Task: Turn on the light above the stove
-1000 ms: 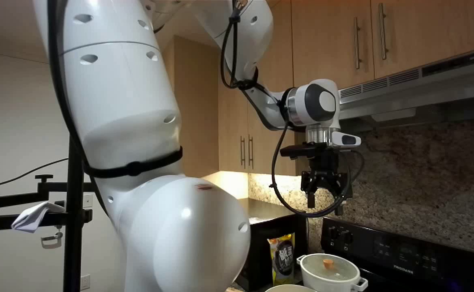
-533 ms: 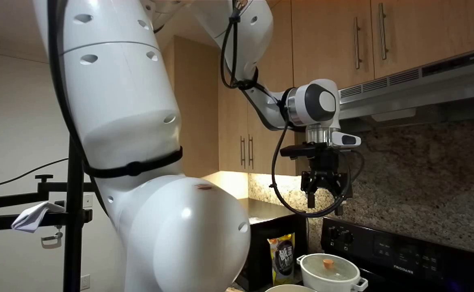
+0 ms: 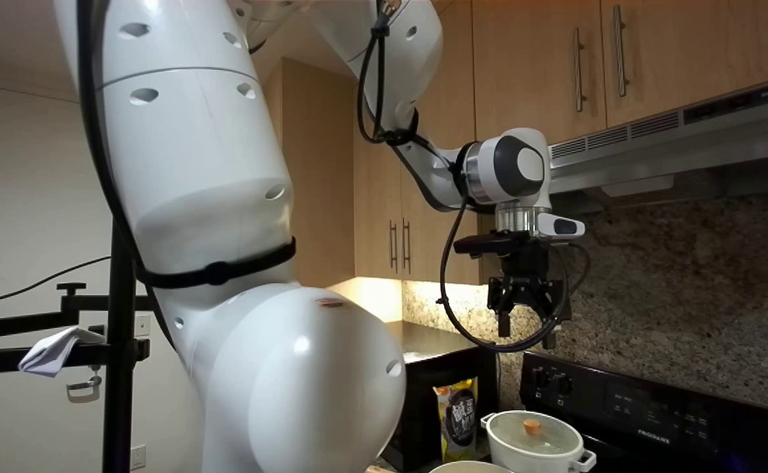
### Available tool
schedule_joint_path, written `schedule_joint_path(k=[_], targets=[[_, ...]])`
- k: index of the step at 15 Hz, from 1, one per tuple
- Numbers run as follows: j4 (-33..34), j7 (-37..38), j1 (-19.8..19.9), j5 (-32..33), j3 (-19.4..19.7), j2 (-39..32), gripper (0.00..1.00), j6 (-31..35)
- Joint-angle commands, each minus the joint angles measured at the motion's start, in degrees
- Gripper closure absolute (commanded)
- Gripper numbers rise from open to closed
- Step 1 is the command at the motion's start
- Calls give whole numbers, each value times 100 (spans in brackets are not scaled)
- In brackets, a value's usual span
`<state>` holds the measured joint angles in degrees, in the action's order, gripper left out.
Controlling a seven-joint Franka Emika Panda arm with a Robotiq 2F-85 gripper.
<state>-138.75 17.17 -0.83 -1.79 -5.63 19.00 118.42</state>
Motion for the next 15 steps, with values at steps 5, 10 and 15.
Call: schedule_joint_path(k=[5,10,15], targets=[[8,0,-8,3,9,-1,0,-11],[99,71,-27,-84,-2,-82,0,-66],[544,180,-29,22,-68,-234,0,-218]])
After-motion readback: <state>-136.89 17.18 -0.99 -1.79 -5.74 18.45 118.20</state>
